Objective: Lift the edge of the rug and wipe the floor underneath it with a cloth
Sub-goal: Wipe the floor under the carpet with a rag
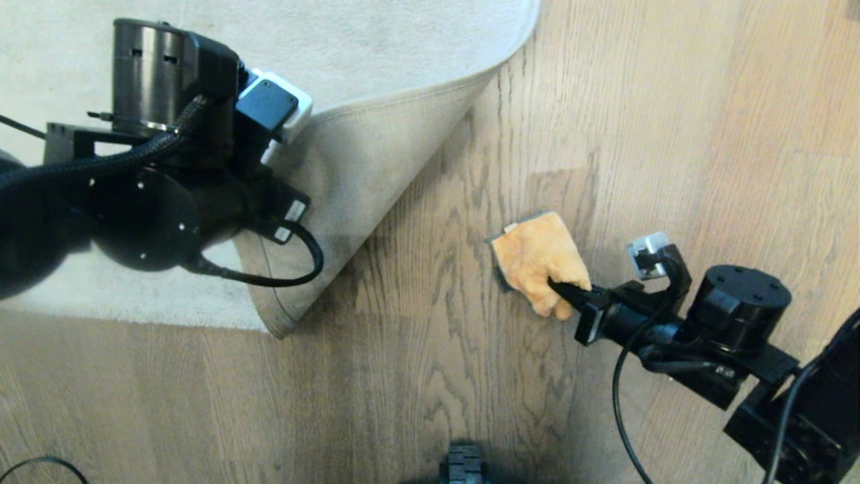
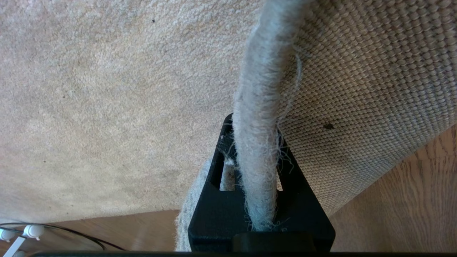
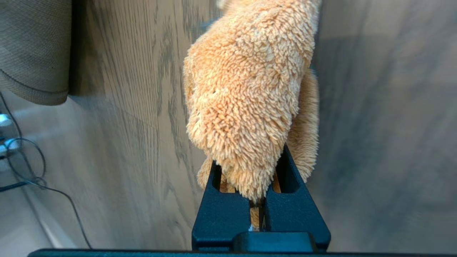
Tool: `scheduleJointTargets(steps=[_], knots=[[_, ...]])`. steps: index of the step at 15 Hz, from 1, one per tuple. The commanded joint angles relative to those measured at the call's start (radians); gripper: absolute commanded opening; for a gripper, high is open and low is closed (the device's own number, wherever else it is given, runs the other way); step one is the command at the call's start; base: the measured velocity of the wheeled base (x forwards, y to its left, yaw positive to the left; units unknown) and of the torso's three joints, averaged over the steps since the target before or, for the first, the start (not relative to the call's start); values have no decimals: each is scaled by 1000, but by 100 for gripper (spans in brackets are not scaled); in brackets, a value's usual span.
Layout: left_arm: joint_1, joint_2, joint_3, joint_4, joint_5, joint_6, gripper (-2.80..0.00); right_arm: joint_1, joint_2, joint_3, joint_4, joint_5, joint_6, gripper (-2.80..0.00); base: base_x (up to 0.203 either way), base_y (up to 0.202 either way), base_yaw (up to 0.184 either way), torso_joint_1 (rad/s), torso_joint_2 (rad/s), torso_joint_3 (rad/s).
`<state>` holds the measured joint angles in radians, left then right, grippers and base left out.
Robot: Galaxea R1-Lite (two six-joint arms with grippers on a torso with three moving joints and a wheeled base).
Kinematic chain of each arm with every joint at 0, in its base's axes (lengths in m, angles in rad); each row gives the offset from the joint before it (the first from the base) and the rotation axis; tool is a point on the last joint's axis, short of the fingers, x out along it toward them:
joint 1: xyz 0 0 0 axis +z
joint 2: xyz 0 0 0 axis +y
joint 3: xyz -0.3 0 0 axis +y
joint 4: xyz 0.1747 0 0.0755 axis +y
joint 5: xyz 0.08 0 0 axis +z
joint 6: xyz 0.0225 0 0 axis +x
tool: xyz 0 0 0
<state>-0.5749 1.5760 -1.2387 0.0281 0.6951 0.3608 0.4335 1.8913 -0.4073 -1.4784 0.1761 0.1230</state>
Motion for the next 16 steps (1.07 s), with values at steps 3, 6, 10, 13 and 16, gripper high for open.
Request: scheduleJointTargets(steps=[3, 6, 10, 13, 16], knots=[[1, -10, 24, 1, 3, 1, -280, -53, -129, 67, -6, 1, -5, -280, 0, 0, 0, 0, 0, 0], [0, -10, 25, 1, 1, 1, -280, -155, -205, 132, -9, 0, -5, -280, 0, 0, 0, 0, 0, 0], [0, -10, 27, 1, 2, 1, -280, -269, -350, 238, -10, 1, -5, -280, 0, 0, 0, 0, 0, 0], [0, -5, 27, 1, 1, 0, -280, -391, -457, 326, -12, 0, -5, -280, 0, 0, 0, 0, 0, 0], [0, -1, 27, 1, 1, 0, -280, -483, -577, 403, 5, 3, 1, -280, 0, 0, 0, 0, 0, 0]])
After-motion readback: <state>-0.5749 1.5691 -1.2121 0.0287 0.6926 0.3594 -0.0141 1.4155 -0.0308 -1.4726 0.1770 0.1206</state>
